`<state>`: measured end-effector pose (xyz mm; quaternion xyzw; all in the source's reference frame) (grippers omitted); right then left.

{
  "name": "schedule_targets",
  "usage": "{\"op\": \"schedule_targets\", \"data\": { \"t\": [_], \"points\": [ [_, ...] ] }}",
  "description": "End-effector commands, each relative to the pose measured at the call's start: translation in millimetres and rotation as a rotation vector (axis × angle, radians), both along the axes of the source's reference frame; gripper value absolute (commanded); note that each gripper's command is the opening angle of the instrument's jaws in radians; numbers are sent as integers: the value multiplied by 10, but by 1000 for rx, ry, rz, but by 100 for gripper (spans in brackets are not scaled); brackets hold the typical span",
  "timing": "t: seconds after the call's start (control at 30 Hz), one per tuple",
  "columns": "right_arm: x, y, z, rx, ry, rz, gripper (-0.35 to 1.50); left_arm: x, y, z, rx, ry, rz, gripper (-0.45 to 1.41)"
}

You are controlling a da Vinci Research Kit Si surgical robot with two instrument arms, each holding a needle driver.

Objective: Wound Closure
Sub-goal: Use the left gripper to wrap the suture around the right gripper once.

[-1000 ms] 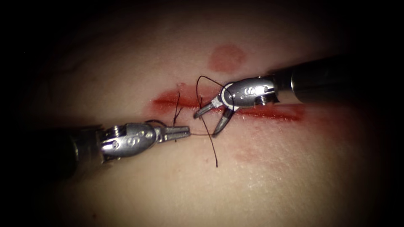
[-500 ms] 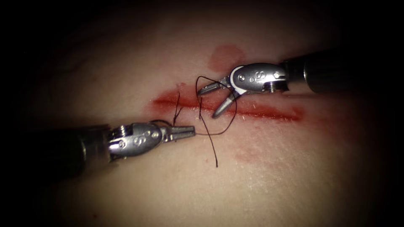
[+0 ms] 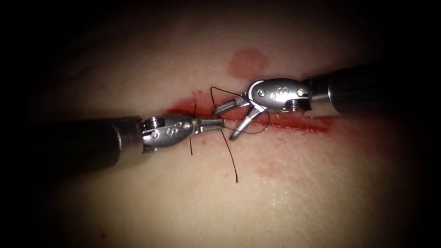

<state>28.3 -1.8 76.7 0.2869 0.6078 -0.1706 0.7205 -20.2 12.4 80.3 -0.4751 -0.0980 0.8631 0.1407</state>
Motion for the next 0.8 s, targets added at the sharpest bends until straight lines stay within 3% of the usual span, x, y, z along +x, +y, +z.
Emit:
{"op": "schedule_targets", "data": {
  "t": [0.03, 0.23, 0.5, 0.8],
  "points": [
    [7, -6, 3, 4, 8, -10, 71, -7, -5, 12, 6, -1, 2, -45],
    [12, -11, -3, 8, 17, -24, 71, 3, -12, 24, 19, 5, 10, -45],
    [14, 12, 2, -30, -29, 39, 67, 20, -19, 13, 29, -5, 21, -45],
    [34, 20, 21, -133, -76, 96, 67, 11, -37, 4, 31, -2, 16, -45]
  ]
}}
